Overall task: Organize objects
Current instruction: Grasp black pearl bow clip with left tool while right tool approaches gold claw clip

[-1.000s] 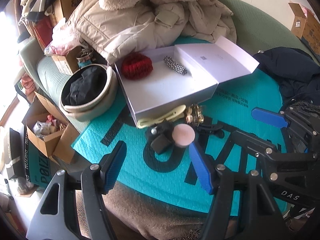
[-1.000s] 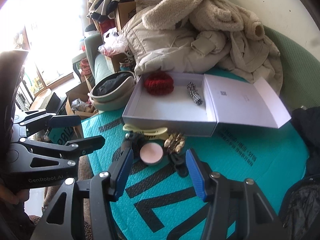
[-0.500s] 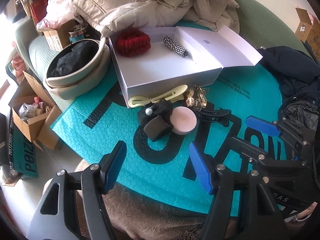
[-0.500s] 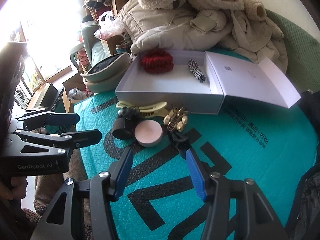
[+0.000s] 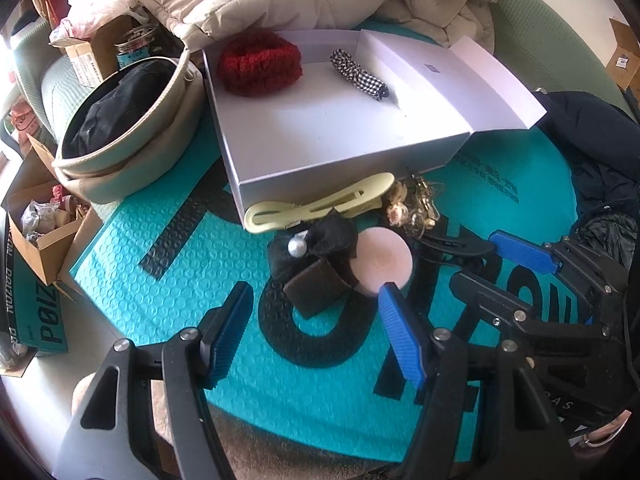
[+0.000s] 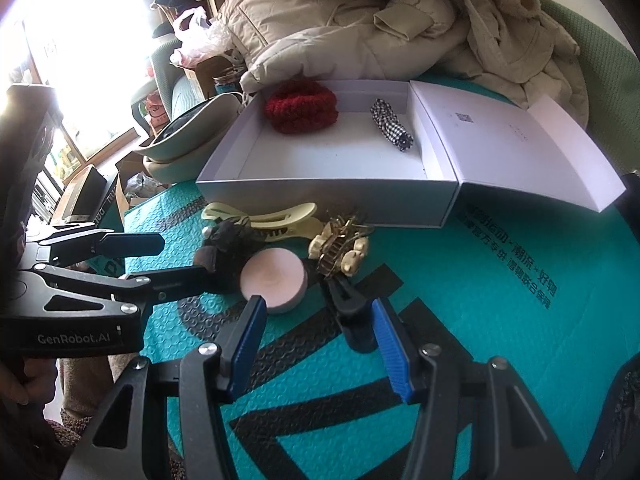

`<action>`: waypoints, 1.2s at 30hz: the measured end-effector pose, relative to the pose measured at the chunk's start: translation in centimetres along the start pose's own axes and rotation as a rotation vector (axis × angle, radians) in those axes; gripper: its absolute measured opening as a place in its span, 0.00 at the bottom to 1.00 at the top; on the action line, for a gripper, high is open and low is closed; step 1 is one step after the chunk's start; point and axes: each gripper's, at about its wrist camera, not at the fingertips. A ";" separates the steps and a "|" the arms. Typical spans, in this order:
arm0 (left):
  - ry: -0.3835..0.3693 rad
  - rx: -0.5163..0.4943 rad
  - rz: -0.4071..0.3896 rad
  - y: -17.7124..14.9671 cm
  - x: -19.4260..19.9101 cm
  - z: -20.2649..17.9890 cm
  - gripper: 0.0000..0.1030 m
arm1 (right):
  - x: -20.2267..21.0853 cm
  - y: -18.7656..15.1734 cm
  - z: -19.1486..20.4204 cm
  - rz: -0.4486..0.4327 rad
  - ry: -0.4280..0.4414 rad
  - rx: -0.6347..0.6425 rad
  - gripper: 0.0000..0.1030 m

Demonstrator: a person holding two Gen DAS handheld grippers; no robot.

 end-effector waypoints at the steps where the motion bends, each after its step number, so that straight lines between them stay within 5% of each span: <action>1: -0.001 0.001 0.004 0.3 -0.3 0.0 0.62 | -0.3 0.2 -0.2 0.002 0.002 -0.003 0.54; 32: -0.053 0.069 0.114 5.1 -7.0 0.9 0.62 | -6.3 2.9 -3.5 0.049 0.047 -0.058 0.54; 36: -0.065 0.059 0.104 4.8 -6.7 0.8 0.52 | -6.5 2.8 -3.4 0.049 0.067 -0.059 0.46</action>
Point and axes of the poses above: each gripper's, at about its wrist camera, not at the fingertips, and x roughly against the way its jaws point, z to its left, y to its top, and after that the axes turned 13 degrees about x, right-handed
